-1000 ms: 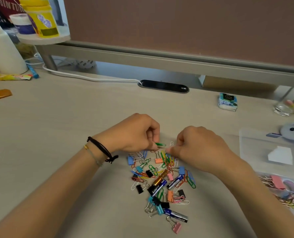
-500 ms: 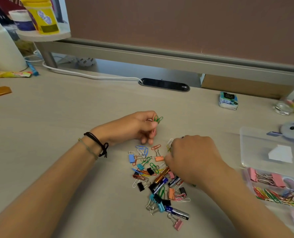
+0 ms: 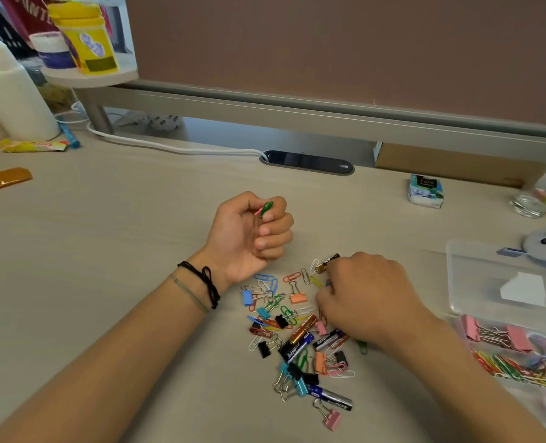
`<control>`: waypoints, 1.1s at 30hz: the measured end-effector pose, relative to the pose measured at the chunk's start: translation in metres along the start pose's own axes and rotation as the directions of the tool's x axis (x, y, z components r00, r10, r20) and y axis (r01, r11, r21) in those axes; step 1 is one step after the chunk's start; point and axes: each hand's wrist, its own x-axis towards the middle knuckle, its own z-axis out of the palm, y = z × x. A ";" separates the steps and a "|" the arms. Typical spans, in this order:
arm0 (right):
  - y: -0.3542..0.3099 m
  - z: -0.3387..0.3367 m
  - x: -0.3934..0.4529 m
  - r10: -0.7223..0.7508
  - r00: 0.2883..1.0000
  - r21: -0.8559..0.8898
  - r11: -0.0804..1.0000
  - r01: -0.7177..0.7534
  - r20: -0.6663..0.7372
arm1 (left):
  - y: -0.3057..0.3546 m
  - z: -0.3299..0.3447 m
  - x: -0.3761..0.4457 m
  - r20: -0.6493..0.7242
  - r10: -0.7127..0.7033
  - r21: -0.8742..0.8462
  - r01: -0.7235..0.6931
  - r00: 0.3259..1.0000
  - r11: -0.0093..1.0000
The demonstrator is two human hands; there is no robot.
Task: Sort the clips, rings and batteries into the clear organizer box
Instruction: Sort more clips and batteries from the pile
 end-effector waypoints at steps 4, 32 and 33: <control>0.031 -0.002 0.015 -0.044 0.983 0.653 0.752 -0.085 0.178 | 0.002 0.002 0.003 -0.089 -0.040 0.046 0.044 0.995 0.998; 0.046 -0.006 0.021 -0.226 0.945 0.759 -0.564 -0.325 0.236 | -0.007 0.021 -0.003 -0.142 0.012 0.937 0.130 0.990 0.323; 0.047 -0.005 0.021 -0.226 0.945 0.748 -0.579 -0.324 0.235 | -0.008 0.022 -0.004 -0.109 0.003 0.956 0.104 0.994 0.273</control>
